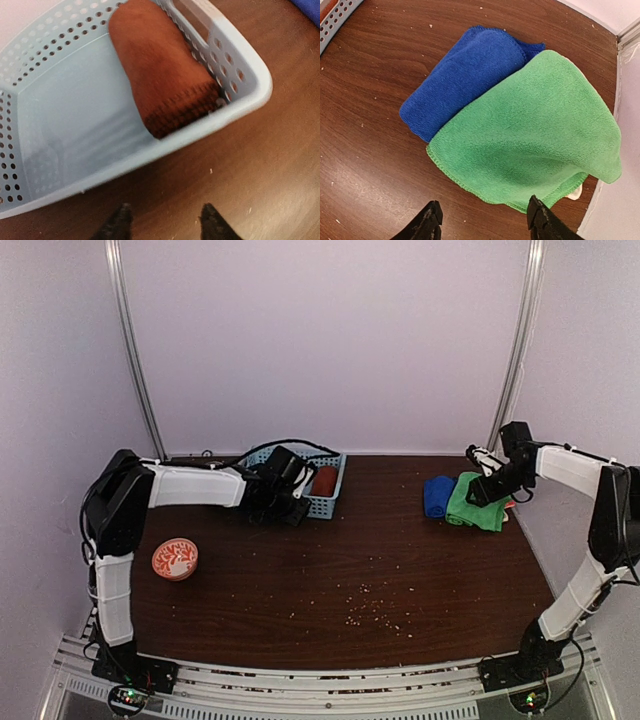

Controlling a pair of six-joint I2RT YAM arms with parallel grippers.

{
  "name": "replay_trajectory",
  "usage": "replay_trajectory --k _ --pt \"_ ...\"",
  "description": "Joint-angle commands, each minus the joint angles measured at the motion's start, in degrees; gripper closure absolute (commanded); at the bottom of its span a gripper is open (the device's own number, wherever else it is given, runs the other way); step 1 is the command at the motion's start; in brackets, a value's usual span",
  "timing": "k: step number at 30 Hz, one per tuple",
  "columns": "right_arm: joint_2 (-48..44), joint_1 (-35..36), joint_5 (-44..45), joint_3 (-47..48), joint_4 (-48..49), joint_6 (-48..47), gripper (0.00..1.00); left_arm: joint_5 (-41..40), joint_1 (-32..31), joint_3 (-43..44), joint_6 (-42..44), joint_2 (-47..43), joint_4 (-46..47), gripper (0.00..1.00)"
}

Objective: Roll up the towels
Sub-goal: Move the storage box to the center of the board, then pick up the towel from the towel pile.

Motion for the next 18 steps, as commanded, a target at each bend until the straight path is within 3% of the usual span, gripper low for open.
replay_trajectory --k 1,4,9,13,15,18 --pt "-1.17 -1.05 6.23 1.35 -2.63 -1.29 0.38 9.38 -0.80 -11.93 0.08 -12.03 8.20 0.06" --pt "1.20 -1.03 7.27 3.48 -7.30 -2.54 0.36 11.56 -1.64 -18.07 -0.72 -19.22 10.75 0.02" --pt "4.65 -1.03 7.95 3.17 -6.71 -2.16 0.36 10.69 -3.11 -22.37 -0.89 -25.13 11.80 0.02" --pt "7.69 -1.05 6.15 3.18 -4.18 -1.20 0.32 11.90 -3.22 -28.27 -2.07 -30.51 19.59 0.02" --pt "9.40 -0.87 6.42 2.81 -2.27 -1.17 0.32 7.92 -3.27 -29.83 -3.07 -32.62 21.62 0.02" --pt "11.83 -0.85 9.87 2.65 1.54 -1.23 0.37 -7.11 -3.23 -28.91 -8.85 -33.43 18.75 0.02"
